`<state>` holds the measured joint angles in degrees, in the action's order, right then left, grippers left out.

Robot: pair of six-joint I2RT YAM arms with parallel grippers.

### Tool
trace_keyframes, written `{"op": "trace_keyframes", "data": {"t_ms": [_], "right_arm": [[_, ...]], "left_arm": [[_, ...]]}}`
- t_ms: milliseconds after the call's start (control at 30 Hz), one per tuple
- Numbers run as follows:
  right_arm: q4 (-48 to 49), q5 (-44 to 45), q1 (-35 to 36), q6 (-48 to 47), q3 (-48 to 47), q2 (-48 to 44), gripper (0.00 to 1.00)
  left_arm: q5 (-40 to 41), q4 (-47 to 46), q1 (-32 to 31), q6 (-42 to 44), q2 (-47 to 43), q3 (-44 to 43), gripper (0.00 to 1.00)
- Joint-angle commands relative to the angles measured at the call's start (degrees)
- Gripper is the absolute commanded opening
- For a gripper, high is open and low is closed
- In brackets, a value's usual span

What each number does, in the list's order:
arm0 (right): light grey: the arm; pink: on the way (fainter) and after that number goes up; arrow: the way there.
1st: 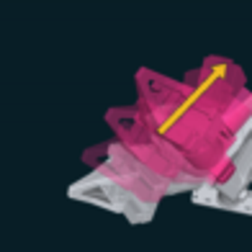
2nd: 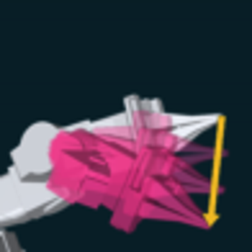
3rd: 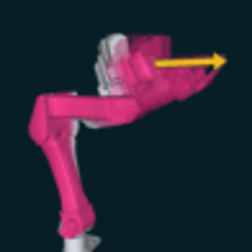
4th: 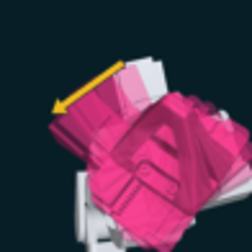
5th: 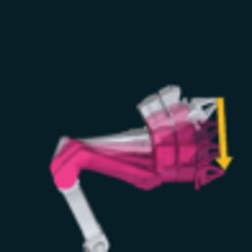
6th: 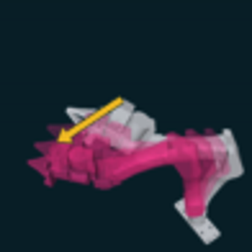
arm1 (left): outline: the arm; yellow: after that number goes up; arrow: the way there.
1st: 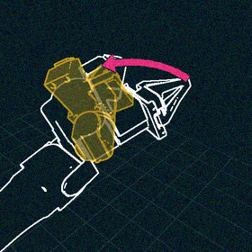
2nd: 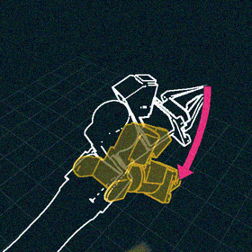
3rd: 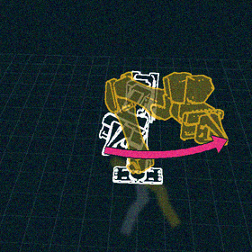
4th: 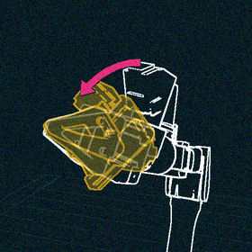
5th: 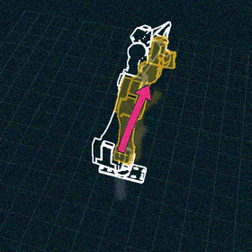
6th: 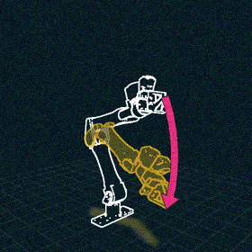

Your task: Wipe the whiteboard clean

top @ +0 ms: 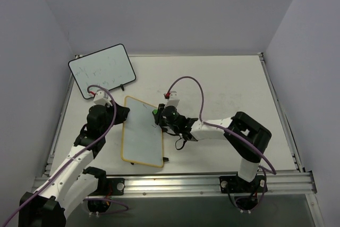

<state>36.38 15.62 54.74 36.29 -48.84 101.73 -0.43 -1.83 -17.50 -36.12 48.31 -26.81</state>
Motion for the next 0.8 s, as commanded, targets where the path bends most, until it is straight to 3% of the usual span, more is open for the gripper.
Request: {"op": "trace_keyframes", "data": {"t_ms": [0,433,767], "right_arm": [[-4.03,-1.46,1.6,-2.1,-5.55,0.74,0.0],[-9.57,-4.1,5.11,-4.83,-19.01,5.58,0.0],[-11.24,-2.44,2.65,-3.25,-16.38,4.97,0.0]], "left_arm": [[-1.42,-1.69,-0.7,3.42,-0.85,0.53,0.02],[-2.12,-5.38,-0.96,5.0,-2.61,2.55,0.02],[-3.09,-11.27,-1.05,7.2,-5.51,5.54,0.02]]}}
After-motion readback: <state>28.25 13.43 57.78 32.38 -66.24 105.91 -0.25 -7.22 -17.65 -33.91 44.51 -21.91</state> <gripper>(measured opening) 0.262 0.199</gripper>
